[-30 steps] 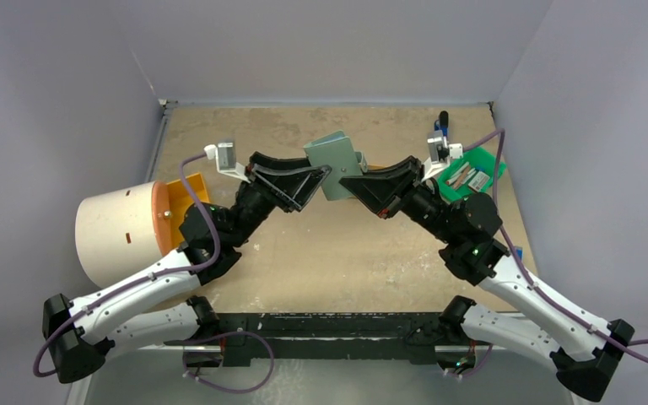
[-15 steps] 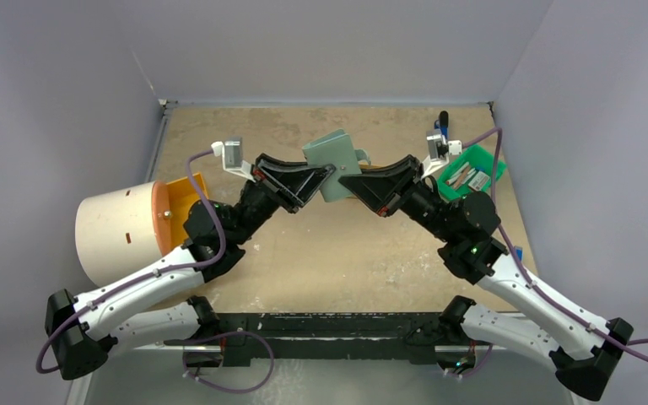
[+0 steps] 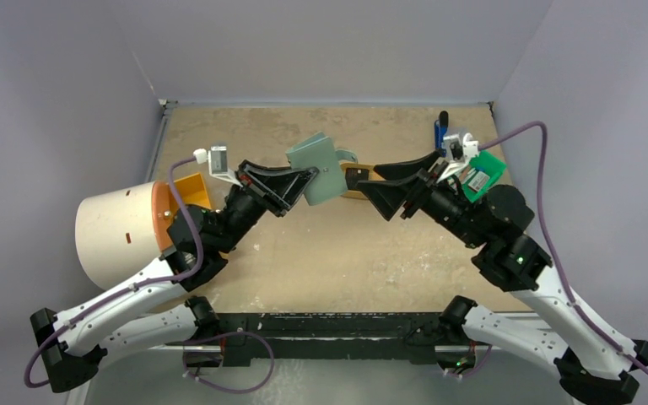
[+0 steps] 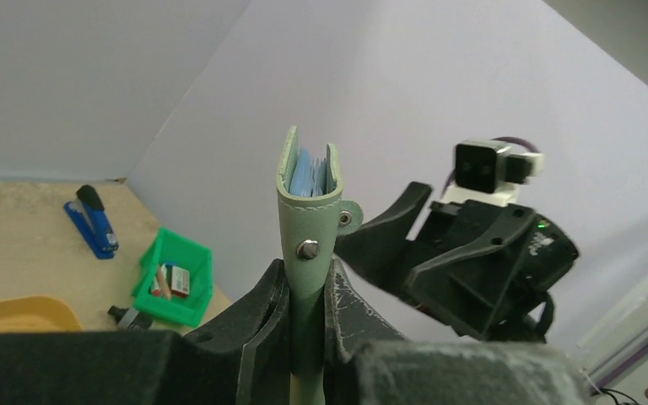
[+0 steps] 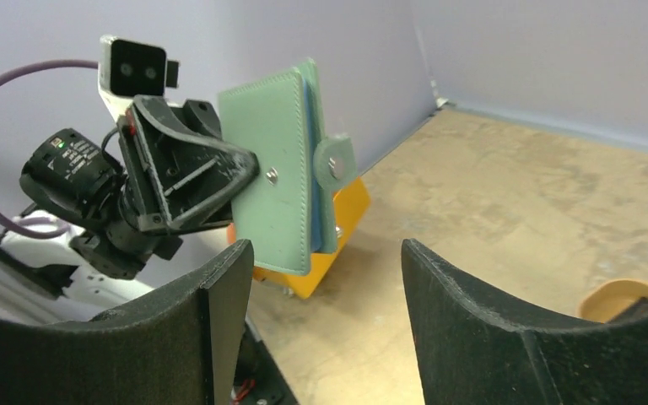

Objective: Put the credit cards into the card holder
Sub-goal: Close the card holder at the center of the board.

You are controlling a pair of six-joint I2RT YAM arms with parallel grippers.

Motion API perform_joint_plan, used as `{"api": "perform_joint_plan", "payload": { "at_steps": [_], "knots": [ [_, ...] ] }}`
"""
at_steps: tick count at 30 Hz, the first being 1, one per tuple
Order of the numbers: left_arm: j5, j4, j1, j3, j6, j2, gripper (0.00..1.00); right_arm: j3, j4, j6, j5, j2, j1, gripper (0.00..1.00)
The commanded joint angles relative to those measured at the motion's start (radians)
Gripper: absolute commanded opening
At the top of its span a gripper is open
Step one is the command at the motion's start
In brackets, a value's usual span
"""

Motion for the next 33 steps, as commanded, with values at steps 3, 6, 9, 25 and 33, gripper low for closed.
{"api": "perform_joint_plan", "payload": {
  "at_steps": [3,6,9,25,33],
  "knots": [
    [-0.085,-0.139,0.000,0.051,-0.004,0.016,0.00,0.116,-0.191,-0.145,0.141,-0.009,0.001,0.66],
    [-0.169,-0.216,0.000,0.058,-0.034,0.034,0.00,0.106,-0.158,-0.188,0.202,0.013,0.000,0.66],
    [-0.236,-0.285,0.000,0.029,-0.082,0.043,0.00,0.101,-0.132,-0.253,0.241,0.061,-0.001,0.68],
    [-0.176,-0.267,0.000,-0.159,-0.221,0.127,0.00,-0.077,-0.192,-0.043,0.055,0.167,-0.296,0.68],
    [-0.175,-0.338,0.058,-0.181,-0.260,0.219,0.00,-0.232,-0.157,0.015,0.151,0.084,-0.351,0.69]
  ]
}}
